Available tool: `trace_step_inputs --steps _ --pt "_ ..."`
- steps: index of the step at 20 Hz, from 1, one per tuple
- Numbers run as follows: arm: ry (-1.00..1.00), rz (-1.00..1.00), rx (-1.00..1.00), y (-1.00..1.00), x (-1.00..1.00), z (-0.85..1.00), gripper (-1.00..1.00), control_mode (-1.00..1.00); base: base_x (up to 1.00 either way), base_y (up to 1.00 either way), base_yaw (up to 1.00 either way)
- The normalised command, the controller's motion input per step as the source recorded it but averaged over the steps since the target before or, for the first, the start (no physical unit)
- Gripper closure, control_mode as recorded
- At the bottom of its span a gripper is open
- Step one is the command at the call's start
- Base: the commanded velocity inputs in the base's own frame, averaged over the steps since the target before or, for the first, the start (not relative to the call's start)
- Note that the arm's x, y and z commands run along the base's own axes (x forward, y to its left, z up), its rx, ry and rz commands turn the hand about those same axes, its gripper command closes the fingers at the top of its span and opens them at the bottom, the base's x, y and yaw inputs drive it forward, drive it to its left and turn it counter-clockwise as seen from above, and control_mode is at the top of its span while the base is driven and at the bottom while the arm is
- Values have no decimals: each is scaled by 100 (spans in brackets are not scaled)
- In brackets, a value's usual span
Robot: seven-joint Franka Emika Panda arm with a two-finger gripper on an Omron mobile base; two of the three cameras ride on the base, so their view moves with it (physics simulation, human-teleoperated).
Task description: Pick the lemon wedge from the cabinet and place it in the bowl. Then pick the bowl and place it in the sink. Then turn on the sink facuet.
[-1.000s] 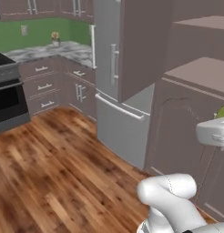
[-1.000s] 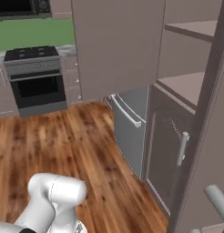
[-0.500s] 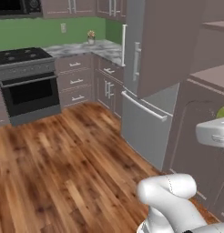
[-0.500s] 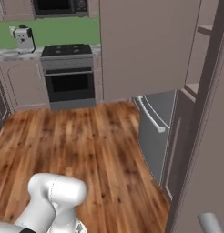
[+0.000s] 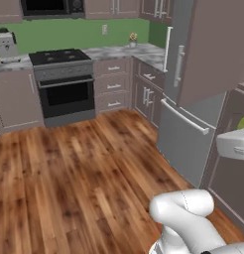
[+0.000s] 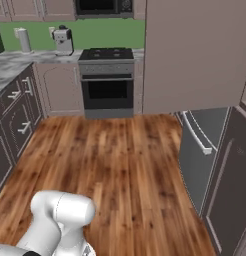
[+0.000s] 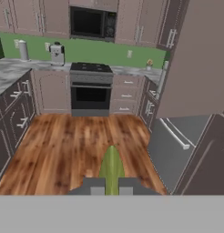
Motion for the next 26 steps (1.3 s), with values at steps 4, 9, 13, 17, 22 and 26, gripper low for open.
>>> trace_step_inputs --steps 4,9,13,17,22,26 --pt "0 0 0 0 0 0 100 100 0 50 23" --pt "0 0 0 0 0 0 100 100 0 54 19" --pt "0 0 0 0 0 0 100 100 5 39 11" --pt "0 0 0 0 0 0 100 100 44 22 5" --pt "0 0 0 0 0 0 100 100 91 3 0" --pt "0 0 0 0 0 0 100 100 100 0 0"
